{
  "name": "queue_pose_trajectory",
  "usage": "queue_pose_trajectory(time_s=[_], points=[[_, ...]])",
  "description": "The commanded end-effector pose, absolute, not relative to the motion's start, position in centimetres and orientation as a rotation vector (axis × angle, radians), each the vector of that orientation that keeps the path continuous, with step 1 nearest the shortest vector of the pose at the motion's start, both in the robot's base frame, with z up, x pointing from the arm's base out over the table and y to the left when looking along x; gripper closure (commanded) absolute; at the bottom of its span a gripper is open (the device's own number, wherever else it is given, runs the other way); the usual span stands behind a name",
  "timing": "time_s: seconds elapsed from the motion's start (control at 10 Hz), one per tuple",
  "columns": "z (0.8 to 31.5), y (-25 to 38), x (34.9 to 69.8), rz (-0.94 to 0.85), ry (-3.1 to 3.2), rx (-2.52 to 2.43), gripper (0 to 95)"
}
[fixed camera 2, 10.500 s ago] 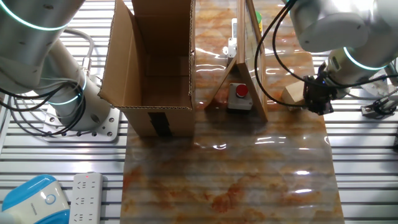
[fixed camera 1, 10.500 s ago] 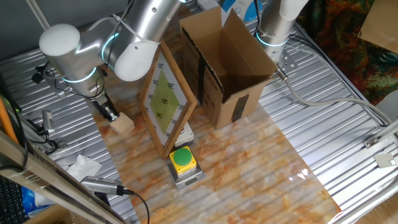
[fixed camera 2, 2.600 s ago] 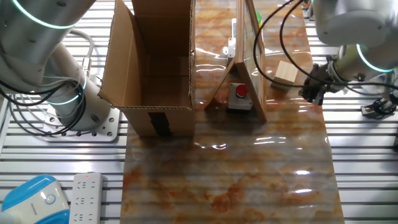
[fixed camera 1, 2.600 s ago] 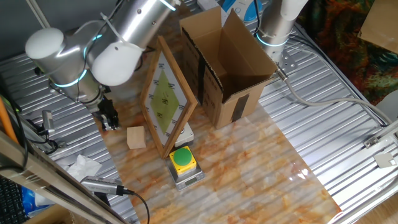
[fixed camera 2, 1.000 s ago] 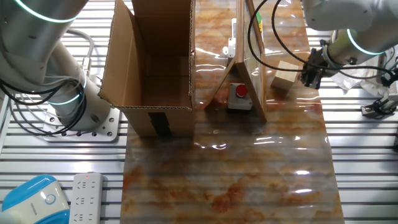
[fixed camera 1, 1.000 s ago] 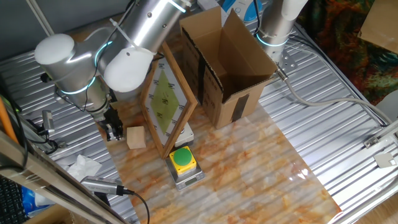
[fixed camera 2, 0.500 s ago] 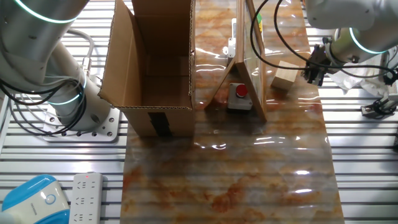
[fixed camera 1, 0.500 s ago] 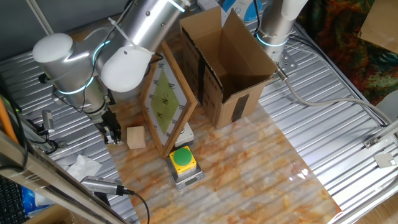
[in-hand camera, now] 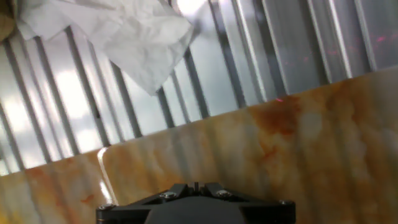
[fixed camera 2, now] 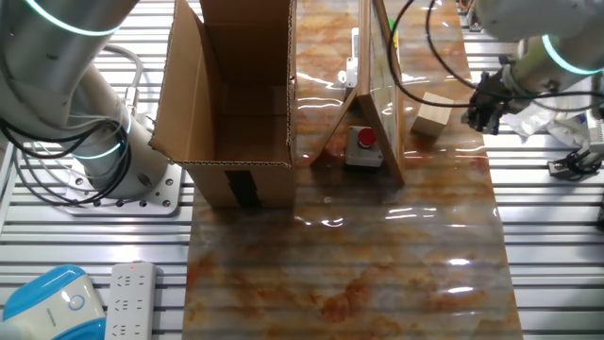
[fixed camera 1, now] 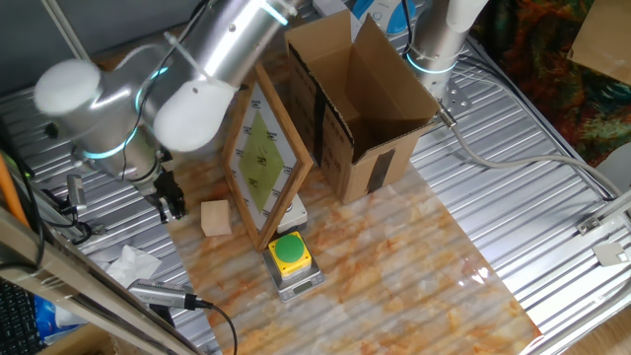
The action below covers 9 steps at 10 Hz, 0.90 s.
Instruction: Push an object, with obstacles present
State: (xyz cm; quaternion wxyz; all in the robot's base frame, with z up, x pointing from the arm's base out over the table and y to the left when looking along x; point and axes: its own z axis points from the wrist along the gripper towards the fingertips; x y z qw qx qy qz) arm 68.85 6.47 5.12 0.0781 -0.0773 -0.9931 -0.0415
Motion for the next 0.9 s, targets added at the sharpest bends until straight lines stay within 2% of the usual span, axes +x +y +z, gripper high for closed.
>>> queue_pose_trajectory(time_s=[0.1, 0.6, 0.9], points=[[5.0, 3.6, 68.4, 0.080, -2.939, -0.103, 95.0], [5.4, 0.9, 68.0, 0.070, -2.934, -0.092, 95.0], [5.6, -0.4, 68.1, -0.006, -2.964, -0.115, 95.0]])
